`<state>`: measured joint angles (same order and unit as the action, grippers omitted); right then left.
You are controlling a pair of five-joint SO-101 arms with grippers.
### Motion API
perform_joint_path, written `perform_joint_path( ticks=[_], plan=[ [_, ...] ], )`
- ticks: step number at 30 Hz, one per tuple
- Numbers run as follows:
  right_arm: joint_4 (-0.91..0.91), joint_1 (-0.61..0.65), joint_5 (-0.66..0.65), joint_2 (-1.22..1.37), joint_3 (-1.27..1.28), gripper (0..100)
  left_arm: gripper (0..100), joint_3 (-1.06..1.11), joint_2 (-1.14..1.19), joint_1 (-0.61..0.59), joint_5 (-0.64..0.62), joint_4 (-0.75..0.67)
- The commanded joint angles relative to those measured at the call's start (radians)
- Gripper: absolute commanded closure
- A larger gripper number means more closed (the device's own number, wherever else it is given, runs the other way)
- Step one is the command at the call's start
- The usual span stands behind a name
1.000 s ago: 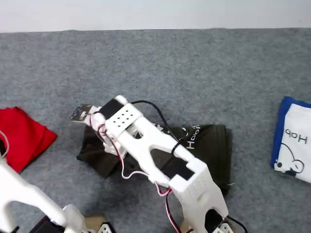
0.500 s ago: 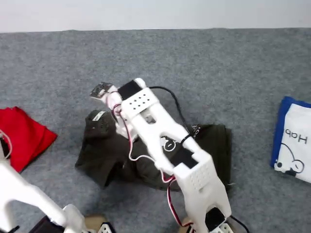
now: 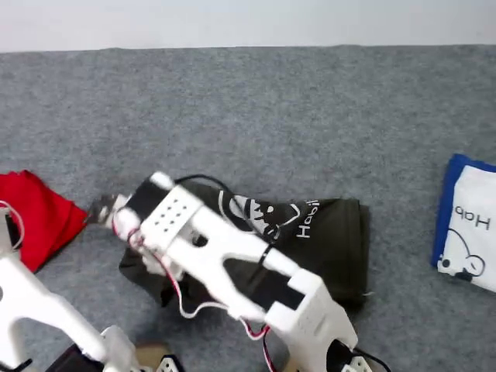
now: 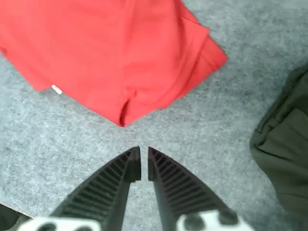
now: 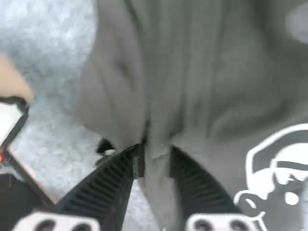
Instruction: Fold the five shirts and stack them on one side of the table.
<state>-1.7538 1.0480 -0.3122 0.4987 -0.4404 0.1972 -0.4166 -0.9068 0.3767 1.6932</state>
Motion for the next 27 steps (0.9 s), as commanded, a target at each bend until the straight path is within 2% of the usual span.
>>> perform_joint_path(
  ticks=[1, 8, 15, 21, 27],
  plan=[
    [-0.035, 0.074, 0.046, -0.065, -0.003, 80.8, 97, -0.005, -0.031, -0.051, 0.009, -0.034],
    [0.008, 0.214, 0.044, -0.054, 0.005, 80.7, 97, -0.004, -0.026, -0.087, 0.011, -0.041],
    [0.108, 0.202, 0.043, 0.088, 0.032, 80.8, 97, -0.002, -0.031, -0.089, 0.008, -0.034],
    [-0.038, 0.246, 0.048, 0.104, -0.094, 80.7, 97, -0.002, -0.031, -0.089, 0.011, -0.032],
    [-0.031, 0.298, 0.051, 0.127, -0.11, 80.5, 97, -0.002, -0.031, -0.087, 0.008, -0.032]
  ],
)
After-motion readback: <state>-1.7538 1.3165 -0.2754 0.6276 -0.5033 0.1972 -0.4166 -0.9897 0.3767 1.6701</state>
